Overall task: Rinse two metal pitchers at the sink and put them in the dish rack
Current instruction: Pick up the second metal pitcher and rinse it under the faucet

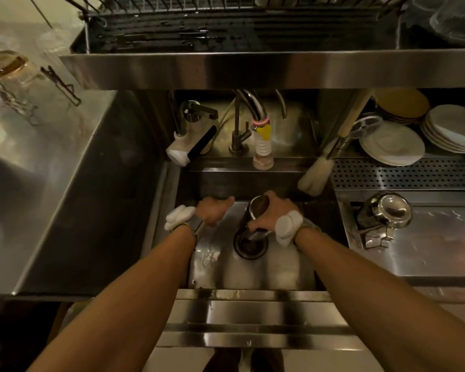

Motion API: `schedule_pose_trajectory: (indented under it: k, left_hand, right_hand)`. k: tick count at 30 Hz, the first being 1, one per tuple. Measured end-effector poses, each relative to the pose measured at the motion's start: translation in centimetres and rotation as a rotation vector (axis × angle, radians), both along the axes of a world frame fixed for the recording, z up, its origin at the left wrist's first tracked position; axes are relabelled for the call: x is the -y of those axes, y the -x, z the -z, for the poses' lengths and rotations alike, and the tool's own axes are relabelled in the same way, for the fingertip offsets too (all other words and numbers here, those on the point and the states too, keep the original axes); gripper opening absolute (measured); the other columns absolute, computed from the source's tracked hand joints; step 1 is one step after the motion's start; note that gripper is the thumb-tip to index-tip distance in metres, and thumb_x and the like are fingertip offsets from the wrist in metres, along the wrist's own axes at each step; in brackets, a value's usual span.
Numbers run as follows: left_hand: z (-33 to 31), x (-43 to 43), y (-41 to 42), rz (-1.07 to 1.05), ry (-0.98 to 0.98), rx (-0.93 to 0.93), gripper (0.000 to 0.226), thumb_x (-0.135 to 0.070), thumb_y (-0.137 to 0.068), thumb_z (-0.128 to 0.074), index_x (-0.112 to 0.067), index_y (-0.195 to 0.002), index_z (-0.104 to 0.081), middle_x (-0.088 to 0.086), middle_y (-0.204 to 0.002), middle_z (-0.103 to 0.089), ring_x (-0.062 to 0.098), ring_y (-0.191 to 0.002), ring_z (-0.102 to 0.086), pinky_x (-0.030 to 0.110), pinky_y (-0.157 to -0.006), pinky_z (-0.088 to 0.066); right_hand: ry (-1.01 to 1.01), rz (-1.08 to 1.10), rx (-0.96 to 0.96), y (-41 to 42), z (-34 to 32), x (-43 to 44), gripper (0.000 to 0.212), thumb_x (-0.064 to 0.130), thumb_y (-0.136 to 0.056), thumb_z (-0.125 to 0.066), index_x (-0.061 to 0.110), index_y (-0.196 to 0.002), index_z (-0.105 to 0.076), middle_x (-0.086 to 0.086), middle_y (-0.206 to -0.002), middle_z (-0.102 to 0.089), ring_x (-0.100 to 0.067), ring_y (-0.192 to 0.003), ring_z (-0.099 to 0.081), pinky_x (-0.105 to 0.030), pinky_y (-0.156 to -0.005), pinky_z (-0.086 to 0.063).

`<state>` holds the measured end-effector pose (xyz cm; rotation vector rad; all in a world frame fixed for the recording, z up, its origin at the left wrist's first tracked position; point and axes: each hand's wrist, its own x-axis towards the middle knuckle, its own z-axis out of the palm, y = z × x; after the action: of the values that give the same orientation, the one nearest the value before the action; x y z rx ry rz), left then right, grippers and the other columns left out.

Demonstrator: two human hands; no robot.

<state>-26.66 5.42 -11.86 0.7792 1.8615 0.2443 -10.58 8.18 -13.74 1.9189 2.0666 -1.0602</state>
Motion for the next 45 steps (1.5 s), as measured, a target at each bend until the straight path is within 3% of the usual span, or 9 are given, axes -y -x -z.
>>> schedule_pose_trajectory:
  k: [3,7,12,15,19,23,27,33,45]
  left_hand:
    - [-0.4,0.5,-0.5,0.051,0.028,0.143,0.066,-0.057,-0.090,-0.047,-0.013,-0.139,-0.045,0.012,-0.136,-0.049,0.027,-0.121,-0.053,0.033,-0.077,-0.043]
    - [0.3,0.6,-0.6,-0.047,0.026,0.417,0.056,-0.048,-0.092,-0.051,-0.010,-0.133,-0.052,0.014,-0.127,-0.059,0.017,-0.078,-0.058,0.028,-0.064,-0.050]
    - [1.4,-0.2,0.2,-0.029,0.006,0.280,0.070,-0.060,-0.055,-0.075,-0.019,-0.111,-0.065,0.005,-0.105,-0.066,0.021,-0.097,-0.062,0.036,-0.090,-0.052]
    - [1.2,-0.5,0.5,0.007,-0.015,0.231,0.056,-0.052,-0.066,-0.074,-0.019,-0.111,-0.064,0.003,-0.106,-0.067,0.020,-0.101,-0.061,0.034,-0.086,-0.049]
    - [0.7,-0.4,0.6,0.024,0.003,0.292,0.058,-0.048,-0.070,-0.074,-0.017,-0.117,-0.060,0.005,-0.111,-0.064,0.021,-0.103,-0.060,0.036,-0.088,-0.049]
    - [0.5,-0.2,0.7,0.001,0.008,0.372,0.067,-0.066,-0.071,-0.065,-0.023,-0.122,-0.059,0.008,-0.110,-0.061,0.025,-0.107,-0.058,0.041,-0.088,-0.046]
    - [0.8,-0.6,0.5,0.157,-0.157,0.132,0.081,-0.072,-0.082,-0.045,-0.012,-0.134,-0.054,0.013,-0.142,-0.051,0.029,-0.132,-0.047,0.038,-0.112,-0.034]
    - [-0.2,-0.5,-0.5,0.451,-0.178,-0.196,0.058,-0.047,-0.098,-0.036,-0.001,-0.123,-0.061,0.020,-0.129,-0.060,0.033,-0.119,-0.056,0.034,-0.098,-0.042]
    - [-6.2,-0.7,-11.1,0.392,-0.371,-0.172,0.041,-0.022,-0.097,-0.044,0.011,-0.115,-0.060,0.030,-0.119,-0.062,0.042,-0.111,-0.059,0.039,-0.085,-0.048]
  right_hand:
    - [-0.017,0.032,-0.061,0.6,0.6,0.7,0.093,0.052,-0.051,-0.080,0.023,-0.130,-0.041,-0.007,-0.118,-0.061,-0.027,-0.102,-0.060,-0.031,-0.083,-0.052]
    - [0.002,0.091,-0.194,1.3,0.2,0.4,0.095,0.056,-0.054,-0.079,0.024,-0.134,-0.040,-0.007,-0.124,-0.058,-0.026,-0.106,-0.059,-0.034,-0.089,-0.053]
    - [0.092,-0.011,-0.022,0.7,-0.4,0.2,0.125,0.073,-0.046,-0.076,0.030,-0.148,-0.018,-0.010,-0.147,-0.037,-0.034,-0.130,-0.042,-0.041,-0.105,-0.041]
    - [0.072,-0.116,0.009,0.8,-0.8,0.1,0.131,0.054,-0.053,-0.085,0.035,-0.151,0.001,-0.015,-0.156,-0.013,-0.041,-0.141,-0.020,-0.050,-0.113,-0.028]
    - [0.009,-0.155,-0.168,1.5,-0.9,0.8,0.121,0.026,-0.054,-0.089,0.025,-0.149,-0.014,-0.013,-0.143,-0.039,-0.030,-0.127,-0.046,-0.032,-0.100,-0.043]
    - [-0.113,-0.157,-0.139,1.4,-1.5,1.1,0.104,0.030,-0.051,-0.087,0.026,-0.136,-0.029,-0.010,-0.126,-0.048,-0.029,-0.113,-0.054,-0.038,-0.093,-0.050]
    - [-0.137,0.039,-0.035,0.6,-1.6,1.3,0.099,0.040,-0.051,-0.084,0.028,-0.133,-0.029,-0.010,-0.128,-0.048,-0.034,-0.111,-0.055,-0.048,-0.095,-0.049]
    - [-0.108,0.035,0.071,-1.2,-2.4,2.3,0.104,0.047,-0.052,-0.084,0.028,-0.138,-0.028,-0.011,-0.128,-0.050,-0.035,-0.113,-0.054,-0.050,-0.096,-0.046]
    - [-0.259,-0.065,-0.117,-10.9,-13.7,1.1,0.077,0.046,-0.069,-0.075,0.018,-0.134,-0.046,-0.004,-0.127,-0.058,-0.024,-0.111,-0.056,-0.027,-0.084,-0.046]
